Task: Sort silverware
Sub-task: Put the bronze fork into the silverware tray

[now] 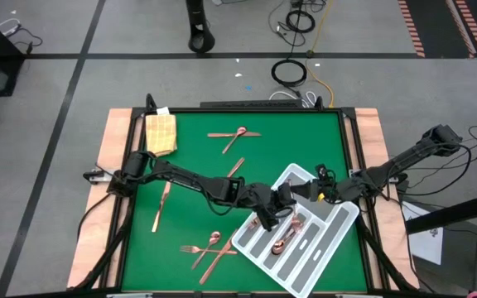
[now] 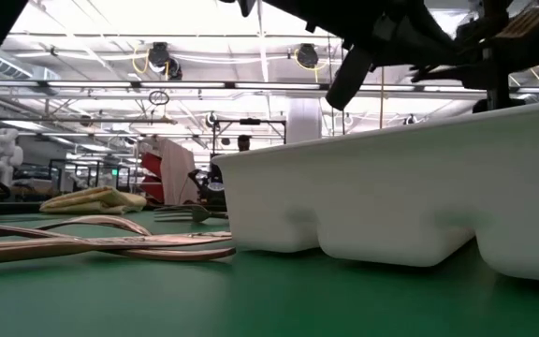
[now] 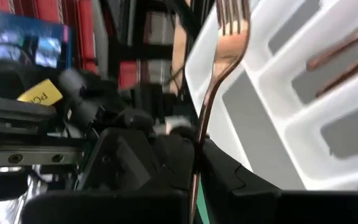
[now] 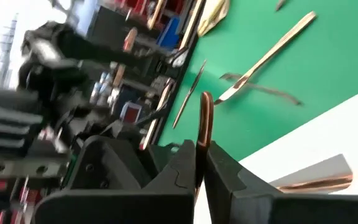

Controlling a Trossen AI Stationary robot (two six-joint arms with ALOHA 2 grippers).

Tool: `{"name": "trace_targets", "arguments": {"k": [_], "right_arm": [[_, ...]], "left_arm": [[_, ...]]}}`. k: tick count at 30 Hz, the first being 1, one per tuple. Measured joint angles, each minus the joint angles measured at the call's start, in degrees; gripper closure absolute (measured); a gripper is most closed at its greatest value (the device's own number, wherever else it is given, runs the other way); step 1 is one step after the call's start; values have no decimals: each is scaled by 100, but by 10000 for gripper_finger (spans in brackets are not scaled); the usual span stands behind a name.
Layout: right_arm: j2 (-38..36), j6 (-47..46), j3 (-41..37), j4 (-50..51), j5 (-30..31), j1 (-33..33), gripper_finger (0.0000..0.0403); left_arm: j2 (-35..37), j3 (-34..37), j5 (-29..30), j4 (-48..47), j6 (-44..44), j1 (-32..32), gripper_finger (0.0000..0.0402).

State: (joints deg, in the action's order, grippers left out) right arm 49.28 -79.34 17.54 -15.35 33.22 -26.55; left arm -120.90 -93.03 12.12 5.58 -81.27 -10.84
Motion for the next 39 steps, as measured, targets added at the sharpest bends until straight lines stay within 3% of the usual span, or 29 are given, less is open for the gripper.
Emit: {"name": "trace_targets", "arguments": {"k": [8,14,17,20,25,30,34,39], "right_arm": [[20,-235,-17,569,292,-18,402],[9,-484,-11,552,428,-10,402],[62,-793,-11,516,976,-65,402],[253,-934,-9,198,1638,-168,402],[1135,-986,194,-275,2494,-413,402],[2529,-952,1217,14,3047,-444,402],[3577,-1095,2243,762,3380,-417,402],[4430,-2180,3227,2471,3550,-473,402]], "left_arm": [[148,2,1399,-728,1478,-67,378],[468,2,1352,-2151,3003,-179,377],[822,2,1318,-2728,4207,-165,378],[1235,2,1393,-3309,4836,-168,378],[1875,18,1536,-4168,5273,-173,378],[2294,211,1537,-4624,5403,-174,378],[2533,432,1530,-4859,5407,-188,378],[2643,689,1487,-5047,5617,-214,378]]}}
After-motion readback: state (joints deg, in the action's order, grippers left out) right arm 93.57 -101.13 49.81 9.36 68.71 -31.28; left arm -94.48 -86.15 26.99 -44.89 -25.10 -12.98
